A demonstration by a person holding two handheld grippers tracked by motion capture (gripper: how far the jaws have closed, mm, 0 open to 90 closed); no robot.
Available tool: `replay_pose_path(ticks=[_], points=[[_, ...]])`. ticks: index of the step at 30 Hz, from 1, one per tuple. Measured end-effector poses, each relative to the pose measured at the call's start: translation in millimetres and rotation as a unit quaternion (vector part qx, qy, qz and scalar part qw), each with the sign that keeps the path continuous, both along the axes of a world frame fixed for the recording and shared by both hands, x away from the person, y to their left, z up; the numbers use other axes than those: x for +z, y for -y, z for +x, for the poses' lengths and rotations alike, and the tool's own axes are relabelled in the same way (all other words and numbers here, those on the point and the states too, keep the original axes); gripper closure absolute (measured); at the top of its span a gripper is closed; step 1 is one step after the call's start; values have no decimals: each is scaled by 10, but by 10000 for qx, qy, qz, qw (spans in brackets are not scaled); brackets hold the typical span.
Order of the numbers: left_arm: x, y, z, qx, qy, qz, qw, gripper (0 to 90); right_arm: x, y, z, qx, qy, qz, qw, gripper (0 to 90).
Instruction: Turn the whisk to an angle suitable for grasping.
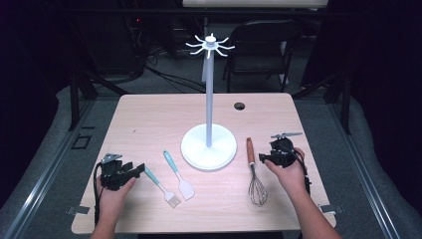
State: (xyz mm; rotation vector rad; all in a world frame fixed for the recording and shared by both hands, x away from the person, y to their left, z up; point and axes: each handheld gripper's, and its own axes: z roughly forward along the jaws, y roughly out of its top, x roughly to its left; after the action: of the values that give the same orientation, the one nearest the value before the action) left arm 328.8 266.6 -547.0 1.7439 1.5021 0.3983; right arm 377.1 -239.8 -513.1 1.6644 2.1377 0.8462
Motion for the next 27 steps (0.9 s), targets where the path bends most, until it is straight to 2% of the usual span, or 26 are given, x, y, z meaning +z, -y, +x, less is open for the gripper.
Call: replay_pose_path(ticks=[4,6,11,13,17,18,19,22,27], points=[[-4,-1,2,-12,-7,9,10000,453,27,-101,138,67,-182,-105,9998,470],[-5,0,3,-14,-7,7,10000,453,24,-114,158,52,-199,-139,9997,469],[-11,1,6,-27,-42,19,10000,453,17,-167,293,31,-453,-98,9989,448],[-17,5,8,-20,-36,13,10000,453,26,-192,343,10,-491,-171,9986,448],[-19,6,11,-26,-34,18,10000,453,43,-218,439,1,-727,-265,9970,455],[-20,7,11,-24,-33,11,10000,453,31,-229,452,-86,-689,-214,9974,456],[-20,7,11,-24,-32,12,10000,453,38,-230,480,-53,-822,-270,9962,459],[-24,8,13,-29,-36,14,10000,453,35,-252,544,-117,-967,-304,9948,469],[-28,11,16,-37,-39,21,10000,452,31,-277,577,-105,-1071,-306,9937,480]])
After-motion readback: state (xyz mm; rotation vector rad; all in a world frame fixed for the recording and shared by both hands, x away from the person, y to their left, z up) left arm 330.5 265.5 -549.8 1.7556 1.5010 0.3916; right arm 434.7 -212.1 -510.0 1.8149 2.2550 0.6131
